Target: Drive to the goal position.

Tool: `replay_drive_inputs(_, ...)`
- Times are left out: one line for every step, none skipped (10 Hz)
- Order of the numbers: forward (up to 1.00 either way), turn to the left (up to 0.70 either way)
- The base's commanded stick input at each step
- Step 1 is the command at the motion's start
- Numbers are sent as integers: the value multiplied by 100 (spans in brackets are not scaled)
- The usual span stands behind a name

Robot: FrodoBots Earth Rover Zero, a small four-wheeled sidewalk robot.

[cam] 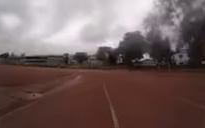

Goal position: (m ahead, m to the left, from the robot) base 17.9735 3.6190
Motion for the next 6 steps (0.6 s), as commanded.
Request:
replay_drive_inputs(70, 1)
replay_drive_inputs(70, 0)
replay_drive_inputs(70, 0)
replay_drive_inputs(70, 0)
replay_drive_inputs(70, 11)
replay_drive_inputs(70, 3)
